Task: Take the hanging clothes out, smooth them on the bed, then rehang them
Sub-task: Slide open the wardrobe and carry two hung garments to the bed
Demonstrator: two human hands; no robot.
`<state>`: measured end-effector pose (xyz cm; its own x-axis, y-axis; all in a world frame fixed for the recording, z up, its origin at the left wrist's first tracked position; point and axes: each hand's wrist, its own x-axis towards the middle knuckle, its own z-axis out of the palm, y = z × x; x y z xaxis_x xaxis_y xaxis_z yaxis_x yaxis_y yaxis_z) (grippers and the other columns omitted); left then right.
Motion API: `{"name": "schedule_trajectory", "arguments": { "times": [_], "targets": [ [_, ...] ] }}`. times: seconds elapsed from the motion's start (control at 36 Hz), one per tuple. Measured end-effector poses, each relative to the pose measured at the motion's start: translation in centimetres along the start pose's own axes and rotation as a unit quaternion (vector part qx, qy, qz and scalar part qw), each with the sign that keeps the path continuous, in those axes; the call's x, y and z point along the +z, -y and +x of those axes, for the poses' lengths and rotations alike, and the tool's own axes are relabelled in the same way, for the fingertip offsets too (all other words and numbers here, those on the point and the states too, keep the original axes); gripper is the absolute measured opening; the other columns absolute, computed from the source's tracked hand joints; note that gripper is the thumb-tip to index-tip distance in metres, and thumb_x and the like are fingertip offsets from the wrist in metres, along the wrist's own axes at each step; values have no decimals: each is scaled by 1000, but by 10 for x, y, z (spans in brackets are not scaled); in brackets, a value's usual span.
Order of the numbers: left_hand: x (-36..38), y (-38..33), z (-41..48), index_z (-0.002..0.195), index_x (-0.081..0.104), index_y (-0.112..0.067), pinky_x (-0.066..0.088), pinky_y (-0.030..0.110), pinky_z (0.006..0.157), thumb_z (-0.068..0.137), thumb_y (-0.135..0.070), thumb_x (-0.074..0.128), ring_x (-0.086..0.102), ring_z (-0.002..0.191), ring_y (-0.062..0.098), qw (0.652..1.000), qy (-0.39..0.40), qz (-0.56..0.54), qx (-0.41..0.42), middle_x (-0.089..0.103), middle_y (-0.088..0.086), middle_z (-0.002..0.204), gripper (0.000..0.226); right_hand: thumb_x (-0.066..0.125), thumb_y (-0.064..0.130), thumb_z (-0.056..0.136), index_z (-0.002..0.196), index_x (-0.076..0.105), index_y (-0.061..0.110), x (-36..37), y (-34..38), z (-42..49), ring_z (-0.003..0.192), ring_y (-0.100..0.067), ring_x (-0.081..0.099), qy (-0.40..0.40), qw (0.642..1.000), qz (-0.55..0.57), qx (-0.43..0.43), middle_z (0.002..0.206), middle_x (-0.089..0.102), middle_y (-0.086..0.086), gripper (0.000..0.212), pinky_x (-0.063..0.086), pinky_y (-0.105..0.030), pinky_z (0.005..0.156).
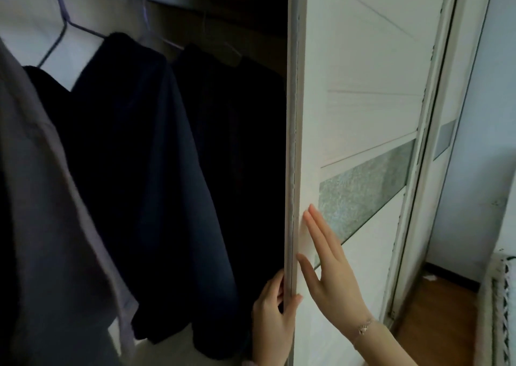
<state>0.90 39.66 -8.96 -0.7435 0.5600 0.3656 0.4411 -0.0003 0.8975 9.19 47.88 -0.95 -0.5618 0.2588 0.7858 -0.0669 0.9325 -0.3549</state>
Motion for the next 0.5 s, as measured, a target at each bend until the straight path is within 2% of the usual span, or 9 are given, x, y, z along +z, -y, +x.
{"name": "schedule_trajectory", "arguments": {
  "times": [0.06, 0.11, 0.28, 0.31, 0.36, 0.39, 0.42, 0.47, 0.5],
  "targets": [
    [11, 2, 10, 98, 38, -83, 50, 8, 85, 75, -23, 77, 59, 104, -11, 1000, 7, -11, 12, 66, -7, 117, 75, 49, 14, 93, 148, 11, 36, -4, -12, 4, 145, -4, 12, 4, 1000, 13, 10, 156, 8, 22, 71, 13, -10, 114],
    [22, 2, 19, 101, 42, -79, 50, 9, 85, 79, -9, 71, 61, 102, -10, 999, 14, -19, 23, 65, -9, 116, 79, 48, 16, 92, 146, 9, 40, -7, -24, 8, 145, -2, 9, 11, 999, 32, 26, 155, 5, 26, 71, 11, -11, 114],
    [52, 5, 43, 101, 53, -67, 53, 18, 89, 79, -9, 71, 63, 104, -1, 999, 25, -25, 24, 65, -11, 114, 65, 54, 8, 92, 146, 14, 35, -15, -55, 16, 144, 3, 6, 20, 996, 66, 63, 153, 3, 33, 73, 8, -9, 114],
    [56, 4, 47, 100, 55, -64, 54, 21, 90, 78, -15, 73, 64, 104, 2, 999, 29, -24, 23, 66, -10, 113, 57, 54, 8, 92, 146, 14, 37, -18, -59, 18, 144, 5, 6, 22, 995, 70, 71, 152, 3, 34, 73, 8, -8, 113],
    [65, 0, 54, 97, 54, -57, 54, 23, 90, 72, -39, 75, 63, 105, 5, 999, 46, -21, 17, 65, -10, 113, 37, 54, 8, 92, 145, 14, 40, -23, -67, 22, 143, 7, 5, 27, 993, 75, 86, 151, 3, 37, 73, 8, -6, 112],
    [69, -1, 58, 99, 50, -54, 54, 20, 89, 68, -50, 71, 62, 107, 5, 998, 52, -17, 13, 65, -10, 114, 38, 54, 9, 93, 144, 13, 41, -25, -71, 24, 142, 9, 5, 30, 992, 77, 91, 150, 2, 39, 73, 8, -6, 112],
    [74, -1, 62, 100, 49, -49, 53, 18, 89, 68, -50, 70, 61, 108, 6, 998, 53, -14, 12, 64, -10, 114, 39, 53, 10, 93, 144, 12, 42, -26, -76, 25, 142, 10, 5, 33, 992, 77, 96, 149, 1, 41, 73, 8, -6, 112],
    [83, -2, 70, 104, 51, -42, 53, 19, 88, 76, -31, 74, 61, 108, 7, 998, 52, -10, 14, 64, -8, 114, 37, 53, 11, 93, 143, 10, 45, -29, -85, 28, 141, 12, 4, 35, 991, 75, 104, 147, -1, 44, 74, 11, -13, 115],
    [88, -2, 74, 104, 51, -41, 53, 18, 87, 76, -29, 74, 60, 107, 6, 998, 53, -9, 13, 64, -9, 114, 38, 52, 12, 93, 143, 9, 46, -30, -90, 30, 140, 13, 3, 36, 991, 72, 108, 146, -2, 44, 74, 14, -18, 117]
  ]
}}
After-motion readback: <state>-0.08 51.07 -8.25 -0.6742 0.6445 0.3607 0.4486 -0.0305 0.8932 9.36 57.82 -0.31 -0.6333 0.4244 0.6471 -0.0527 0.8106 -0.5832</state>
